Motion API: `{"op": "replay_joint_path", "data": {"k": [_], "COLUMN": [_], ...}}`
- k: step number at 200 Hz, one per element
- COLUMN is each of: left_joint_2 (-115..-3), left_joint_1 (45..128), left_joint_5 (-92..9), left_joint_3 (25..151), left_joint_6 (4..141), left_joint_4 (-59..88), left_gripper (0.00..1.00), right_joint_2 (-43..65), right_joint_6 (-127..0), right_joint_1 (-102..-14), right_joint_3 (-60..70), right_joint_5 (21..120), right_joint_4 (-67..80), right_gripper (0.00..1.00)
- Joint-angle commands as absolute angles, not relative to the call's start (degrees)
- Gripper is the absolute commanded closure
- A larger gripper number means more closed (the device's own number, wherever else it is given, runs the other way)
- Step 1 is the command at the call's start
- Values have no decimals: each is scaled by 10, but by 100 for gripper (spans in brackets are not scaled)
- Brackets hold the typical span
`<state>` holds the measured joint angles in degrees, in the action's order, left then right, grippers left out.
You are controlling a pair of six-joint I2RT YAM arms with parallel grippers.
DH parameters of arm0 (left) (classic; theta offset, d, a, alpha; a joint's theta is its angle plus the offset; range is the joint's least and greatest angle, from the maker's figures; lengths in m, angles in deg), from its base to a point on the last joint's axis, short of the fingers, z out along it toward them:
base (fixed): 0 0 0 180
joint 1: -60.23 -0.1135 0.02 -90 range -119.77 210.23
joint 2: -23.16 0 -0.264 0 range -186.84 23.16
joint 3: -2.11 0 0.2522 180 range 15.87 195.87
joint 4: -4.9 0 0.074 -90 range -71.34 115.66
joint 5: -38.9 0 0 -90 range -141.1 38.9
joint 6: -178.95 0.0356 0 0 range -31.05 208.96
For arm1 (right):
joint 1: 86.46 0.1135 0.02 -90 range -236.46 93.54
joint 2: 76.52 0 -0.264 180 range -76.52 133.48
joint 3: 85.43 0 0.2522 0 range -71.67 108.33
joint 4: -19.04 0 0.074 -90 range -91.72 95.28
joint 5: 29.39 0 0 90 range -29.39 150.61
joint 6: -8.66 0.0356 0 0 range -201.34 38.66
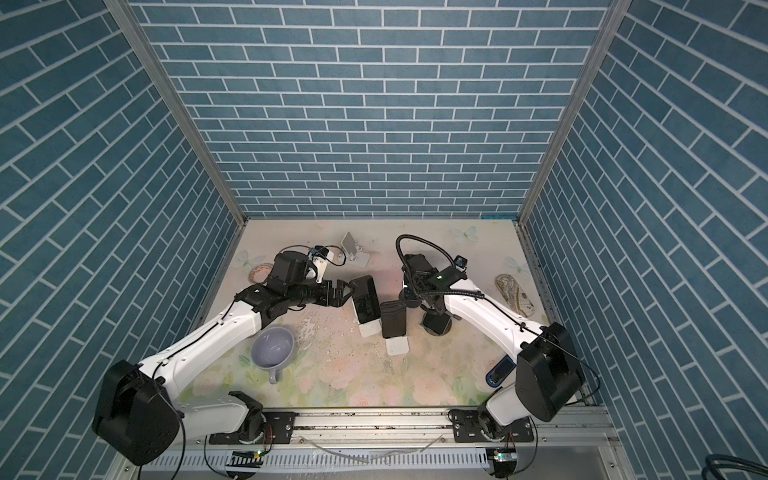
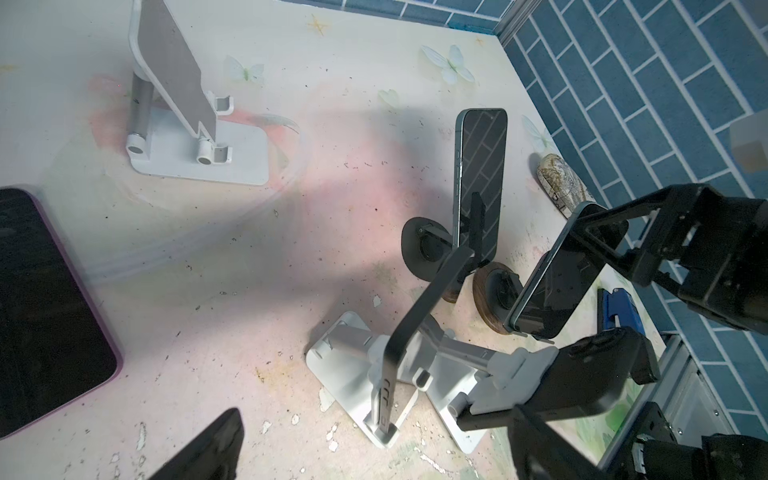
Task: Remove the phone from the phone stand
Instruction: 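Move the right gripper toward the teal-edged phone in the black stand, then close the right gripper on the top of the teal-edged phone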
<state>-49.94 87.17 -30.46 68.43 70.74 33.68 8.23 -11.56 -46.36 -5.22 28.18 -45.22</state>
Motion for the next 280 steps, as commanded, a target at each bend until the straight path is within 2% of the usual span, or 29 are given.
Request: {"op": "replay_joint_path", "data": {"k": [1, 166, 219, 280], "left_joint_2": [-506, -509, -510, -509], "left_joint_1": [873, 873, 872, 873], "left_joint_5": [-302, -303, -304, -304], "left_joint_3": [675, 678, 678, 676], "left_joint_6": [713, 714, 713, 711], "left_joint_4": [323, 327, 328, 329], "left_gripper": [0, 0, 0, 0], "right_joint_2": [73, 120, 123, 126], "right_joint_6": [-86, -106, -107, -114], "right_joint_1": [-460, -462, -462, -462], "right_joint_3": [-72, -89, -99, -103], "right_joint_5": [267, 260, 253, 257], "right_joint_4": [-478, -432, -424, -412], "right_gripper": [2, 2, 10, 26]}}
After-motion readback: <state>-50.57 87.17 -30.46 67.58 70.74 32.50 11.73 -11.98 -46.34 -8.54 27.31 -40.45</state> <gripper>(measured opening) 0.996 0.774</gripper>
